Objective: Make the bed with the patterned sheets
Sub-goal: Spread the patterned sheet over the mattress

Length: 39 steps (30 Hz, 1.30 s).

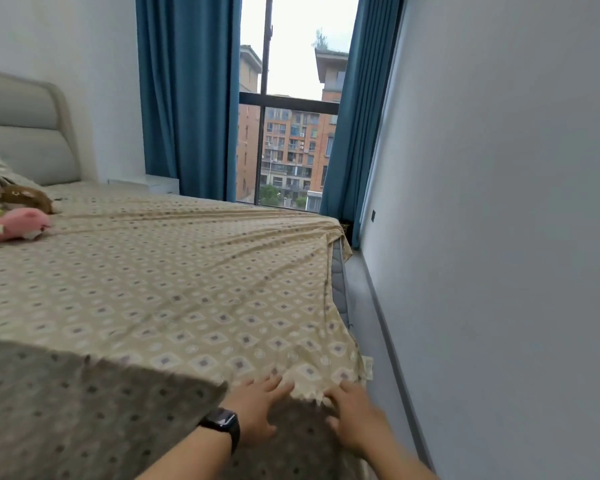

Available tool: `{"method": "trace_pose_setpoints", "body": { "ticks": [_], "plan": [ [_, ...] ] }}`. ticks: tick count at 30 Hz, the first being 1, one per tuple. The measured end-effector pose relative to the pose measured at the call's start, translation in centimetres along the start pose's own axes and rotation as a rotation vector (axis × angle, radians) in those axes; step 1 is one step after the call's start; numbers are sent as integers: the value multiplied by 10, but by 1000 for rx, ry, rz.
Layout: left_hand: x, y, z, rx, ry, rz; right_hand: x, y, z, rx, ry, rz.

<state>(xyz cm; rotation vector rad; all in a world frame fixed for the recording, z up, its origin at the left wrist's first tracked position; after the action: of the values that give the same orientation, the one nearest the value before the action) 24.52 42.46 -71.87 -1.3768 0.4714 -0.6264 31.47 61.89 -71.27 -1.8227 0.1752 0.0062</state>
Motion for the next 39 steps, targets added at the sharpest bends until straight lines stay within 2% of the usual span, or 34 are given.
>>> {"method": "trace_pose_setpoints", "body": {
  "ticks": [1,2,3,8,13,16,23,25,27,29,32,34,36,38,39],
  "plan": [
    [0,-5,0,1,16,51,-5,-7,2,-11,6,48],
    [22,12,-9,-21,36,-1,12,19,-10,-40,65,26],
    [28,16,-10,-1,63,23,15,21,-9,-45,52,33],
    [27,5,-8,45,48,351,20,22,8,-46,-6,263],
    [19,2,4,-29,-38,410,20,30,4,41,-23,391],
    [19,4,0,15,-65,458,20,21,6,54,-20,458],
    [18,-7,17,128,-47,626,13,-21,9,-210,-95,502],
    [21,-15,20,193,-65,648,15,-32,3,-341,-92,468],
    [24,-21,21,228,-42,620,19,-43,-5,-453,-86,308],
    [26,-26,19,291,-23,524,22,-44,-14,-408,-83,61],
    [30,-25,19,440,-32,238,30,-32,-18,-293,-56,-274],
    [33,-19,15,480,-43,64,35,-21,-14,-294,6,-381],
    [32,-15,11,602,-47,4,34,-14,-3,-317,83,-357],
    [31,-7,6,663,-101,33,28,-6,14,-333,194,-157],
    [28,-6,3,583,-127,107,22,-5,24,-298,236,-2]
  ]
}}
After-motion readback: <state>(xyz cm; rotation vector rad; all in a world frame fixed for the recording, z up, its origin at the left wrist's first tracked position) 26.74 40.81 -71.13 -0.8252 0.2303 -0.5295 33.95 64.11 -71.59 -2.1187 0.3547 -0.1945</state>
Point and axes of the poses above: each hand's wrist, its own x-axis away from the middle knuckle, its own y-axis out of the palm, z = x × y, the point moved 4 cm from there along -x, towards the middle knuckle, and after that the axes turned 7 degrees about z, right-handed, at the moved point
